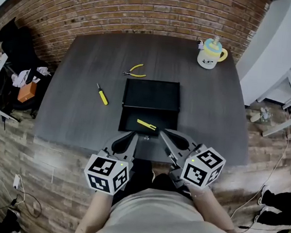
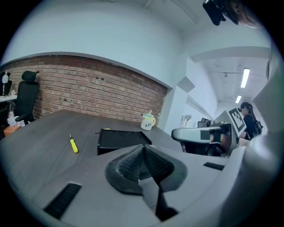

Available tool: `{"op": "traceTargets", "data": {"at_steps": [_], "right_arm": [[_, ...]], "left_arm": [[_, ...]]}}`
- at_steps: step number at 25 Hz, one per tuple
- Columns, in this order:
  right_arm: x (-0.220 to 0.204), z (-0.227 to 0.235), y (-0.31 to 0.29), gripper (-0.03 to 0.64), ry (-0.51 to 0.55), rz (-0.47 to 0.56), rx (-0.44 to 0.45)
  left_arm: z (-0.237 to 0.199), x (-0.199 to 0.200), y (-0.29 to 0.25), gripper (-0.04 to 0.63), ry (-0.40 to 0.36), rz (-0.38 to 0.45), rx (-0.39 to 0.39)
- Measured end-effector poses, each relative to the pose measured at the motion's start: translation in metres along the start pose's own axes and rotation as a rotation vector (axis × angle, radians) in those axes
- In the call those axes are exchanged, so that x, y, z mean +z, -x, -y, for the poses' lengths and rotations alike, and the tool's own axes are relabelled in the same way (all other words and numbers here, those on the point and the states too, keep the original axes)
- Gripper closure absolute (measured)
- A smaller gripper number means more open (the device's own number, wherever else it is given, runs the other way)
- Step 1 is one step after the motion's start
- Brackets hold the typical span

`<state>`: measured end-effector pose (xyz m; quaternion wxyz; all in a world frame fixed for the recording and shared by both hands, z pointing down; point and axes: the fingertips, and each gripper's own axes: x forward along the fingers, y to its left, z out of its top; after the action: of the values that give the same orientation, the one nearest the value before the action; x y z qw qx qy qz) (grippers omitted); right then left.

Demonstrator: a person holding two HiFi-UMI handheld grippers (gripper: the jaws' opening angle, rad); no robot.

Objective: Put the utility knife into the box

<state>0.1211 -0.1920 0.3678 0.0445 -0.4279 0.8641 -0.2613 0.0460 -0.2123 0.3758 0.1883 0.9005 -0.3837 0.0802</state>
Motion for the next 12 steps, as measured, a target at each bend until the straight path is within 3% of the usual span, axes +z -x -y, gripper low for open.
{"op": "traceTargets", "data": {"at_steps": [12], "right_arm": [[-0.012, -0.003, -0.008, 0.611, -0.009, -0.026, -0.001]], "left_arm": [[-0.006, -0.003, 0.003, 0.568, 0.011, -0.003, -0.004]]}}
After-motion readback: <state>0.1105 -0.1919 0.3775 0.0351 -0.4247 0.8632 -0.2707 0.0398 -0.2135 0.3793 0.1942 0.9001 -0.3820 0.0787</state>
